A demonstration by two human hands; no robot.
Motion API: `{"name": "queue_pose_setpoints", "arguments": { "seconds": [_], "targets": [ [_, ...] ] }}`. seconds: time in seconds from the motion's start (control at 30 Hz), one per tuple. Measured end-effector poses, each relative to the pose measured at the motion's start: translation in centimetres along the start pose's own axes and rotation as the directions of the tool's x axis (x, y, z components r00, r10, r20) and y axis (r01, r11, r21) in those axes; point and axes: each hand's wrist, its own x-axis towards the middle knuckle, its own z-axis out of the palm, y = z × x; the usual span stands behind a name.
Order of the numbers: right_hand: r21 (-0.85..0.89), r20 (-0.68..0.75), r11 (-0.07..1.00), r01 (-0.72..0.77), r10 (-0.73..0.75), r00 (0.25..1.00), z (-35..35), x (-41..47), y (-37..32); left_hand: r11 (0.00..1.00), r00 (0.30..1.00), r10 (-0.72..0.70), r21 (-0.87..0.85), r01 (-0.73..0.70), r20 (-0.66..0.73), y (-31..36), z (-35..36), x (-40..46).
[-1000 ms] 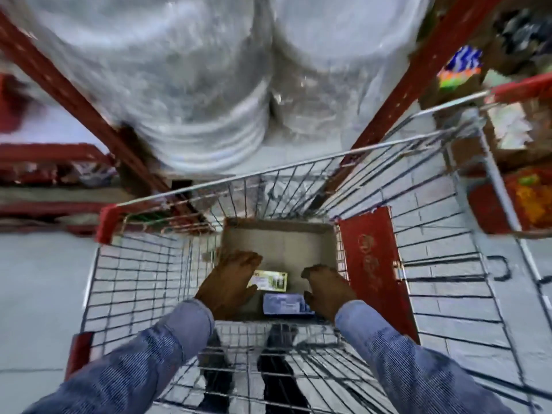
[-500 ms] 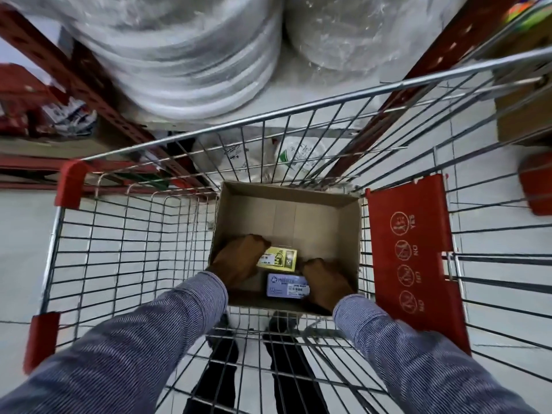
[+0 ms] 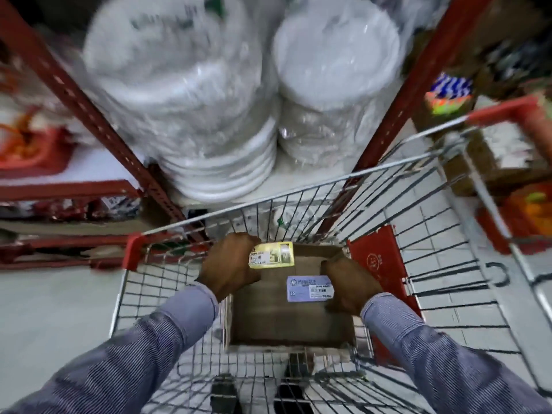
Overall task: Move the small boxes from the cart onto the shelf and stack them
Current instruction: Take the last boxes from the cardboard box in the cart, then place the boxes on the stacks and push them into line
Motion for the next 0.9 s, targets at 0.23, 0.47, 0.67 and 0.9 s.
{"name": "queue_pose_setpoints", "arguments": {
  "seconds": [0.23,0.47,0.67,0.9],
  "targets": [
    [-0.029,-0.376,1.000,-0.011,0.000,0.927,-13.9,-8.9,-3.7,0.995,0.959,0.082,0.084,-0.061,-0.270,2.5,-18.9,-6.0],
    [-0.023,-0.665,1.000,0.010,-0.023,0.746,-26.7,-18.4,-7.7,0.980,0.822,0.160,0.186,-0.067,-0.547,5.6,-34.1,-12.2],
    [-0.101,-0.793,0.995,-0.008,-0.076,0.605,-36.0,-23.5,-9.1,0.981,0.665,0.188,0.171,-0.092,-0.722,8.3,-43.2,-15.4],
    [-0.116,-0.902,0.993,0.020,-0.114,0.417,-45.1,-27.9,-9.7,0.976,0.555,0.215,0.189,-0.105,-0.804,10.9,-50.6,-14.4]
  ]
}}
